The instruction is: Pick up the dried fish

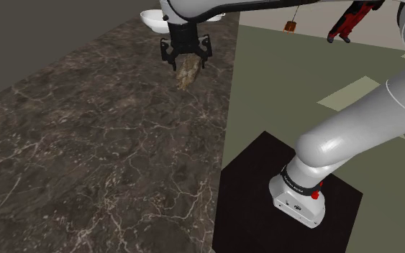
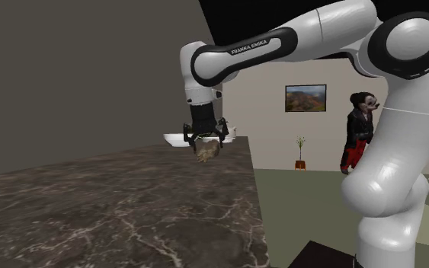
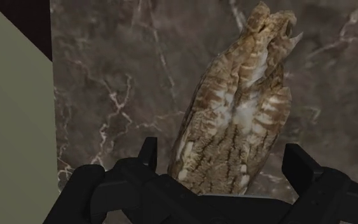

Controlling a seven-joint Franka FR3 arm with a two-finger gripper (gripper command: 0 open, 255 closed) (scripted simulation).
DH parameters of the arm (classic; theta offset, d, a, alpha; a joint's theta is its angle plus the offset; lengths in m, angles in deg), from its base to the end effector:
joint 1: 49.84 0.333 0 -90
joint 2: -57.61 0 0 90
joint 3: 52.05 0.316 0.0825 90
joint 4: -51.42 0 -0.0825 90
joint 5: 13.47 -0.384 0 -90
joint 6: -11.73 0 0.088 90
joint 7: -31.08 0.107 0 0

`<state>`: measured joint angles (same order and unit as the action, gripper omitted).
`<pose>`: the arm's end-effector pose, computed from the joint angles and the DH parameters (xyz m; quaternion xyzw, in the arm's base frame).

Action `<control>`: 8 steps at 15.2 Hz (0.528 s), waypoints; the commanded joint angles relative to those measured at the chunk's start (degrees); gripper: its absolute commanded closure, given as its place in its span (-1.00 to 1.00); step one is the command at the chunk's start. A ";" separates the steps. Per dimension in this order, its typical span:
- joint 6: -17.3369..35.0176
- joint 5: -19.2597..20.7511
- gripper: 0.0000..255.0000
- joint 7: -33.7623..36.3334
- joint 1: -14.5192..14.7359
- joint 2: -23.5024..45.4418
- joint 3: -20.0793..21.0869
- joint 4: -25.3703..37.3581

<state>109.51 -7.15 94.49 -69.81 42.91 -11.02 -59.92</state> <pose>0.4558 0.1968 0.5611 0.9229 -0.3589 0.0759 0.1169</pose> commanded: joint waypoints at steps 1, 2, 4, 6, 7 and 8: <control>1.37 0.05 -1.00 0.37 0.02 0.03 0.09 -1.36; 2.11 0.05 -1.00 0.53 0.05 0.03 0.14 -2.12; 2.54 0.05 -1.00 0.62 0.07 0.04 0.17 -2.55; 2.46 0.07 1.00 0.48 0.02 0.04 0.08 -2.44; 2.43 0.08 1.00 0.49 0.02 0.05 0.09 -2.42; 2.40 0.08 1.00 0.49 0.02 0.05 0.09 -2.38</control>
<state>111.89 -7.09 94.99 -69.78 42.90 -10.92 -62.26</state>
